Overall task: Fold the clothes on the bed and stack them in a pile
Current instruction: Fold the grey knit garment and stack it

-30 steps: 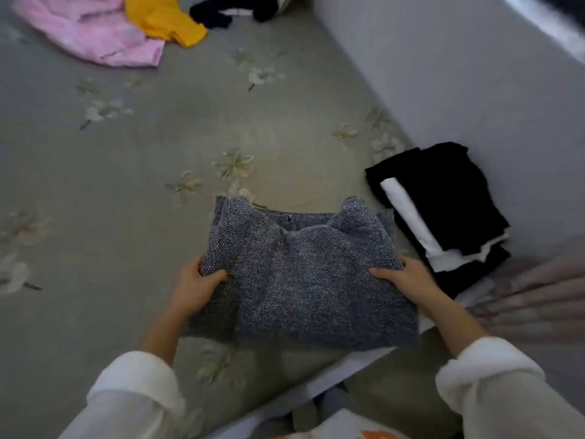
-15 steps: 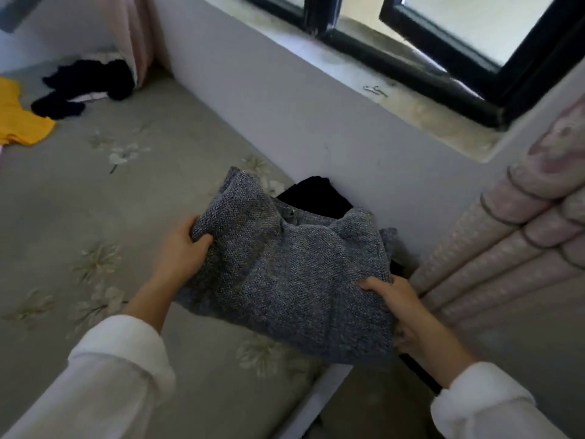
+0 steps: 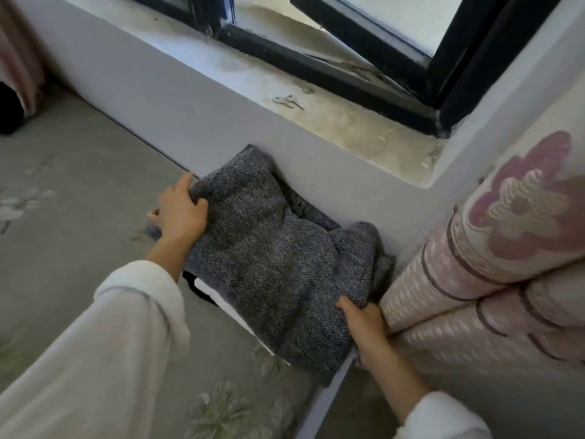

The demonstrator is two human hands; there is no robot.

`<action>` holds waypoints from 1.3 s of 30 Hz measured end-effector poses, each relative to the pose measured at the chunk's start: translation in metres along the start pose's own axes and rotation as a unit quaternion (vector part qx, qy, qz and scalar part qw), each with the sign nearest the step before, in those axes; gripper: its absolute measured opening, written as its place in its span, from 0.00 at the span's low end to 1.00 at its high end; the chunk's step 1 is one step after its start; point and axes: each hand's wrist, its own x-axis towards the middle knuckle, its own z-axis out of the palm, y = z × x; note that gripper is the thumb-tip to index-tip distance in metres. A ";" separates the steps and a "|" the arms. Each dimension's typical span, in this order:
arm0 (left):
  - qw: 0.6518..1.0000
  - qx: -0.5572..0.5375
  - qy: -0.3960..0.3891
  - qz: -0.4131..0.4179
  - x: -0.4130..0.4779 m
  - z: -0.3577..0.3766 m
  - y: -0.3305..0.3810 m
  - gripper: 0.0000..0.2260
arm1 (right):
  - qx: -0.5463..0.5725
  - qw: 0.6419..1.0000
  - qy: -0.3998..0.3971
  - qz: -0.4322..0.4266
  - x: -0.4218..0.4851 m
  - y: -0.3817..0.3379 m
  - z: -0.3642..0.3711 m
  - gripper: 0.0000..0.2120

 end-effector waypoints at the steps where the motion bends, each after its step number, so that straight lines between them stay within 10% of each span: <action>1: 0.999 0.018 -0.045 0.000 -0.008 0.019 -0.004 0.25 | -0.017 1.000 0.012 0.011 0.008 0.008 0.000 0.13; 5: 0.966 0.072 -0.249 0.020 -0.061 0.093 -0.025 0.29 | -0.089 0.995 0.029 0.046 0.029 0.033 0.002 0.20; 10: 0.960 0.150 -0.231 0.053 -0.086 0.127 -0.040 0.29 | -0.192 0.980 0.051 -0.032 0.036 0.030 0.007 0.19; 13: 0.955 0.172 -0.236 0.048 -0.083 0.130 -0.047 0.30 | -0.384 0.900 0.074 -0.194 0.027 0.024 0.018 0.37; 17: 0.945 0.207 -0.252 0.026 -0.086 0.135 -0.054 0.31 | -0.513 0.796 -0.030 -0.320 0.049 0.013 0.042 0.37; 23: 0.935 0.227 -0.272 0.009 -0.079 0.135 -0.057 0.32 | -0.515 0.839 -0.127 -0.119 0.105 -0.010 0.046 0.38; 28: 0.963 0.213 -0.142 0.080 -0.035 0.133 -0.019 0.25 | -0.493 0.837 -0.034 -0.237 0.092 -0.009 0.069 0.37; 32: 0.938 0.218 -0.131 0.235 0.028 0.152 -0.005 0.30 | -0.511 0.817 -0.112 -0.240 0.092 -0.001 0.081 0.31; 39: 0.941 0.222 -0.243 0.077 0.077 0.214 -0.036 0.33 | -0.487 0.851 -0.130 -0.148 0.136 0.020 0.078 0.25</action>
